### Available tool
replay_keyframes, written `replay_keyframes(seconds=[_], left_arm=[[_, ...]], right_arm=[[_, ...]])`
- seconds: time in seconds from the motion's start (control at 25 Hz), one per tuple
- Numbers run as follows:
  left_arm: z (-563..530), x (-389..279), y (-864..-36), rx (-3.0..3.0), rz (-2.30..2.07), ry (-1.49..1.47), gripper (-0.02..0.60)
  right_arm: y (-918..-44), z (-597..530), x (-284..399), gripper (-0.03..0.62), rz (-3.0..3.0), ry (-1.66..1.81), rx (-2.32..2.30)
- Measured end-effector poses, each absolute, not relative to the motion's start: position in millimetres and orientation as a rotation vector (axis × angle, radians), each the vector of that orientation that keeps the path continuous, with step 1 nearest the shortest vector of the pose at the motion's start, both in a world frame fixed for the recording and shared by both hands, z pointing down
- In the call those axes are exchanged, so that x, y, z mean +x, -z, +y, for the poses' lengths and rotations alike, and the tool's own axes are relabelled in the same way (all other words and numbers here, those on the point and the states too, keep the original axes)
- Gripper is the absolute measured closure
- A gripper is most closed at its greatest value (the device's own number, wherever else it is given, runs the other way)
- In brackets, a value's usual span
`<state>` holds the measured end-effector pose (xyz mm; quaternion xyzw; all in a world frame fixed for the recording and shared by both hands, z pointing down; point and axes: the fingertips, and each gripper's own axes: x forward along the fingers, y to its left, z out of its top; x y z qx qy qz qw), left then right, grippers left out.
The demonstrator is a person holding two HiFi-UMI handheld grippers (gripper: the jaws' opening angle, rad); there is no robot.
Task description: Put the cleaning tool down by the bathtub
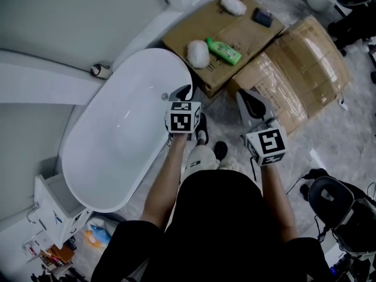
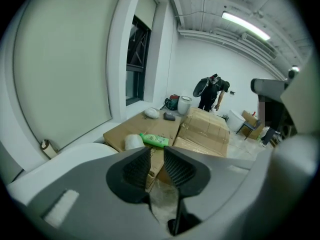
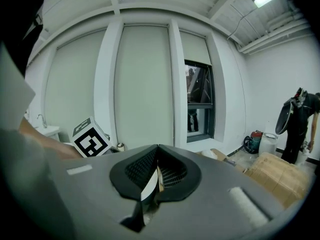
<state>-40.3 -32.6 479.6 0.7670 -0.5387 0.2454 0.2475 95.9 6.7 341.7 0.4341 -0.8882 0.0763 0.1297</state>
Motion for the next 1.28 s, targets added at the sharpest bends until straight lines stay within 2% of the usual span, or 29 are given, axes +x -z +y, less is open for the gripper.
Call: replay_keyframes(seconds=[0.68,1.28], left_arm=[[34,-36,-360,2.254,-1.629,-0.465,0.547],[56,-36,-309,2.315,-1.694,-0.339,0.583]], right_arm=[[-298,55,90,0.585,-2.691,-0.117,1.212],[-279,60,93,0.586,-2.72,-0.064,1.201]])
